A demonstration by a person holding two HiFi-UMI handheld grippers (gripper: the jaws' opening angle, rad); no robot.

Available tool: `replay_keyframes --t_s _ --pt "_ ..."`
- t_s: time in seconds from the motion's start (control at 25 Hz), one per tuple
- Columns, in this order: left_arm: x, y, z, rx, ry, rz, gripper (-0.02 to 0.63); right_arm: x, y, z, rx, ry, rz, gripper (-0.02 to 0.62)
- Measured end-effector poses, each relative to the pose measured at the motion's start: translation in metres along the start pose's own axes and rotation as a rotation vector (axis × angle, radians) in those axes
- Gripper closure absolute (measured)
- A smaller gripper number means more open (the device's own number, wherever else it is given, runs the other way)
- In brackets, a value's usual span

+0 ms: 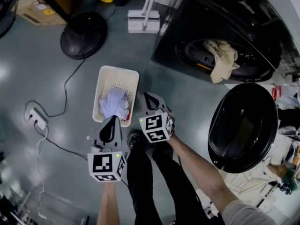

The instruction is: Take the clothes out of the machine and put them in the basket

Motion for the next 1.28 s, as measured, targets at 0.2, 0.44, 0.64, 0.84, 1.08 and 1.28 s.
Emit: replay_keyframes --t_s 0.2,0.44,0.64,0.84,1.08,1.28 --pt "-0.040 0.022 -0.040 -0.060 -0.090 0.024 0.588 0.021 -0.012 -0.078 -0.086 -0.140 0.002 0.569" --pt "-0.089 0.039 -0.091 -0.129 -0.199 0.058 0.588 0.046 -0.035 -0.170 -0.173 -0.300 0.020 0.569" --pt "-0.124 0.046 -0.130 -0.173 -0.286 0.086 0.588 0.067 -0.056 -0.238 -0.261 -0.432 0.042 0.569" --pt "-0.150 0.049 -0.158 -0.200 -0.345 0.114 0.588 0.081 -0.070 -0.284 -0.322 -0.513 0.060 0.569" --pt "-0.170 0.058 -0.171 -0.227 -0.388 0.121 0.588 0.073 -0.072 -0.322 -0.403 -0.532 0.062 0.557" --pt "-0.176 0.062 -0.162 -0.229 -0.387 0.133 0.588 0.048 -0.069 -0.348 -0.446 -0.541 0.040 0.270"
Point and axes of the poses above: the fingertips, and each gripper's own axes: x backward along the fingers, z to its left, y out of its top, the point moved 6 cm from there along x, backward along the fingers, and after that the axes turned 10 degrees about -y, right-handed, at the moved point
